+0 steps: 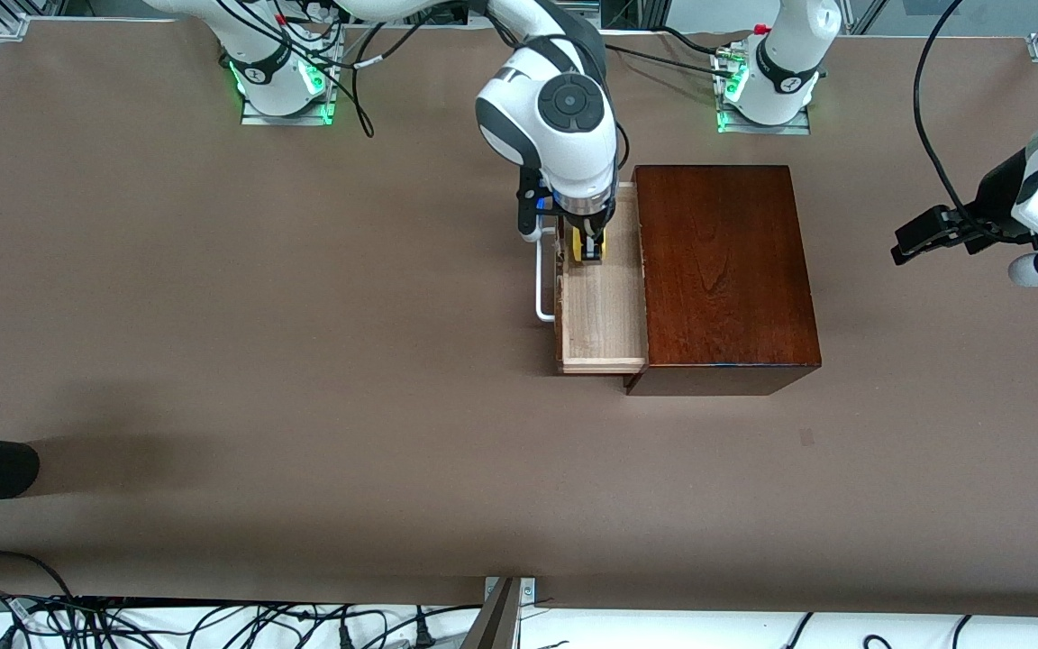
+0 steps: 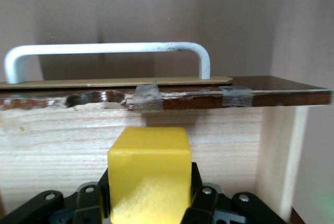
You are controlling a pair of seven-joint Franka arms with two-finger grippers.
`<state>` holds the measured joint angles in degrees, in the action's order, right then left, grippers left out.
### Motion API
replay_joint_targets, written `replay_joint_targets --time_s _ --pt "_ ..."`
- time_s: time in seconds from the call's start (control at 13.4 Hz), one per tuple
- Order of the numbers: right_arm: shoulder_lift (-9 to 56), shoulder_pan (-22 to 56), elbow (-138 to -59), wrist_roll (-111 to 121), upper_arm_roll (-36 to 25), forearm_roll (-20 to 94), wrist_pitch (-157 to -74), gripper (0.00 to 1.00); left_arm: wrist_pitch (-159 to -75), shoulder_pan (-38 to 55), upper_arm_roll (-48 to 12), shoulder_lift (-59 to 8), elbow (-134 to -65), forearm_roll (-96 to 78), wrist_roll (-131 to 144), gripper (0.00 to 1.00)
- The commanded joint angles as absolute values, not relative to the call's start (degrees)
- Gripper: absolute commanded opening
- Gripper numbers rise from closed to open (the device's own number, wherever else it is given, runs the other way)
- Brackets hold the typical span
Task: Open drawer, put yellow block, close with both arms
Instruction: 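Carry the yellow cube with the right gripper into the open drawer, then open the right gripper and withdraw it from the drawer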
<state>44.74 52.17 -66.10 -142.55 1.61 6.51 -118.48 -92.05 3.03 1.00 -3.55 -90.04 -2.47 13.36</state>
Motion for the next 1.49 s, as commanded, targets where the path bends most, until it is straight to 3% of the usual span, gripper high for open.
replay_joint_targets --time_s 0.0,0.07,0.15,0.22,0.3,0.89,1.41 --pt "47.28 52.91 -63.46 -144.05 0.70 6.77 -119.18 0.00 -91.76 2.99 0.70 -4.31 -88.51 -1.49 13.36 1.00" --pt "47.63 52.91 -63.46 -144.05 0.70 6.77 -119.27 0.05 -91.76 2.99 0.70 -4.31 -88.51 -1.49 13.27 1.00" --pt "47.90 52.91 -63.54 -143.97 0.70 6.77 -119.27 0.41 -91.76 2.99 0.70 -4.31 -88.51 -1.49 13.36 1.00" --pt "48.16 52.91 -63.54 -143.96 0.70 6.77 -119.53 0.91 -91.76 2.99 0.70 -4.31 -88.51 -1.49 13.36 1.00" --pt "47.99 52.82 -63.46 -143.88 0.70 6.77 -119.44 1.00 -91.76 2.99 0.62 -4.31 -88.51 -1.49 13.36 1.00" --pt "41.50 48.17 -56.60 -139.77 1.14 7.47 -106.01 1.00 -91.76 2.99 0.62 -4.31 -88.51 -1.41 13.36 1.00" --pt "32.35 37.46 -57.04 -104.03 0.53 7.47 -87.13 1.00 -91.85 2.81 0.88 -4.22 -88.42 -1.84 13.27 1.00"
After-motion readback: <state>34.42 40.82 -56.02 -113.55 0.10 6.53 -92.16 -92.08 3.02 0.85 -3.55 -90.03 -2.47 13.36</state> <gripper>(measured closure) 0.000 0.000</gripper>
